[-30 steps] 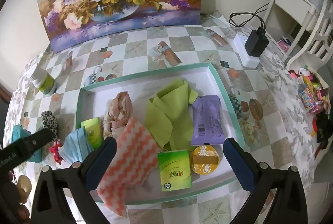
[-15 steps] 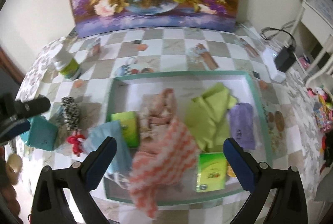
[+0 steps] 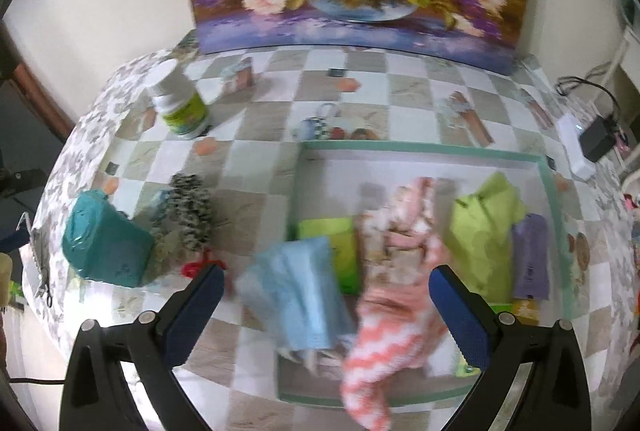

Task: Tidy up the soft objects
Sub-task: 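Move the left tool toward the leopard-print scrunchie while the right tool approaches the red pipe-cleaner toy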

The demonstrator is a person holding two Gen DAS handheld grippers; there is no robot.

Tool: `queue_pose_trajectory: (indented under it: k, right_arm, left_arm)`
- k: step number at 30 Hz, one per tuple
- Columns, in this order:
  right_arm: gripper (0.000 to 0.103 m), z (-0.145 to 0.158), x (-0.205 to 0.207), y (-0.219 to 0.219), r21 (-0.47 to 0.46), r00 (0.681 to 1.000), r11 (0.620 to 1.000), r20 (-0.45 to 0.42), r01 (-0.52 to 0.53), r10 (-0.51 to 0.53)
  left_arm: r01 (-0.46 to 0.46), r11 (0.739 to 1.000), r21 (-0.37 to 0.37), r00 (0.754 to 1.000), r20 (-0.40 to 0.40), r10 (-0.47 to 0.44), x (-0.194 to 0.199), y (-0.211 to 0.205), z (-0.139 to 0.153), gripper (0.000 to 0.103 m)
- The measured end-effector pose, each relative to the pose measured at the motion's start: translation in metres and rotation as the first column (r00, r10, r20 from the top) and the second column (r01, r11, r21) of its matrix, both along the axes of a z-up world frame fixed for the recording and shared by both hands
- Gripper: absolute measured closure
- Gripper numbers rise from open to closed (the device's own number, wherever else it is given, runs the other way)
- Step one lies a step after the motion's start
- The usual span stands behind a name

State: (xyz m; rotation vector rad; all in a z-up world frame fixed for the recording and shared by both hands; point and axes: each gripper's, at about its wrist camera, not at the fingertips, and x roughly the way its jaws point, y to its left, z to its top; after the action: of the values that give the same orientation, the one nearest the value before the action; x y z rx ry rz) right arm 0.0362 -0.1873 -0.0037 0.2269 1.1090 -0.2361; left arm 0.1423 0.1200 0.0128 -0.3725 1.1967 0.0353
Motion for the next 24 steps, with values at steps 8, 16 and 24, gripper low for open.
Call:
queue_pose_trajectory:
  k: [8,16,24]
  right_arm:
    - [0.000,-0.010,0.024,0.042,0.050,0.992,0.991,0.010,-0.127,0.127]
    - [0.000,-0.024,0.035,0.074,0.079,0.972,0.969,0.017,-0.235,0.234]
    - [0.002,-0.040,0.042,0.090,0.107,0.951,0.946,-0.015,-0.306,0.310]
  left_arm:
    - [0.010,1.000,-0.011,1.000,-0.007,-0.010,0.003,0.000,-0.001,0.003]
    - [0.116,0.993,0.003,0.993,0.005,-0.116,0.004,-0.033,0.005,0.003]
    - [0.176,0.984,0.005,0.984,0.000,-0.176,0.007,-0.055,0.001,0.003]
